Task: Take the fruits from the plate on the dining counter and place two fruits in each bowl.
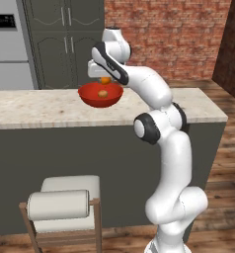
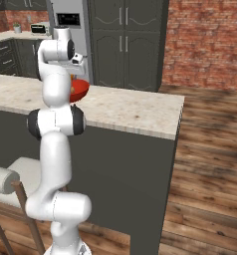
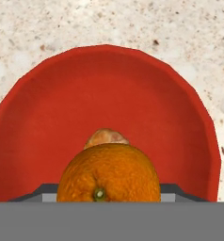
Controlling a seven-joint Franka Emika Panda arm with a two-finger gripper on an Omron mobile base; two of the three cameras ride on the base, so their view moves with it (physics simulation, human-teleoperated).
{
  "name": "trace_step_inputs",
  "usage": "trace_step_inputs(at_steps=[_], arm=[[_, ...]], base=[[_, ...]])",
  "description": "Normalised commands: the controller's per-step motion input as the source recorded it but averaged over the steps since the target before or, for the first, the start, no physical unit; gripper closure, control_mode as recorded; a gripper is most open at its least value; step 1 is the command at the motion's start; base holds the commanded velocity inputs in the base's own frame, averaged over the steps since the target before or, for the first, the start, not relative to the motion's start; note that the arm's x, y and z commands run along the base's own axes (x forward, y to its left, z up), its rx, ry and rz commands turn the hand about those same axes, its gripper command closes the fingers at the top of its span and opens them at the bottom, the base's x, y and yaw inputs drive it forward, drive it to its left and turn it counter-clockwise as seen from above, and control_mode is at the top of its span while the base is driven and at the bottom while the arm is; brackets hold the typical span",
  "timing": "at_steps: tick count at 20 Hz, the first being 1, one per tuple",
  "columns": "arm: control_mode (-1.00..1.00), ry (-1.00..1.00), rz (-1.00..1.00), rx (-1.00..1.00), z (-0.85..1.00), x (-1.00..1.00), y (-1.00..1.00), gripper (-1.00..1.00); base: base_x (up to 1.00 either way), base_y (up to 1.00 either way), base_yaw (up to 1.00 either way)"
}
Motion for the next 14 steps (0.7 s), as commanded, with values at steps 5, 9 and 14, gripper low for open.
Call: trace_step_inputs(at_steps=[5,9,14], arm=[[-1.00,0.00,0.00,0.00,0.00,0.00,0.00,-1.00],[-1.00,0.00,0.00,0.00,0.00,0.00,0.00,-1.00],[-1.00,0.00,0.00,0.00,-0.15,0.00,0.00,-1.00]], base=[[0.00,0.00,0.00],[0.00,0.00,0.00],[0.00,0.00,0.00]])
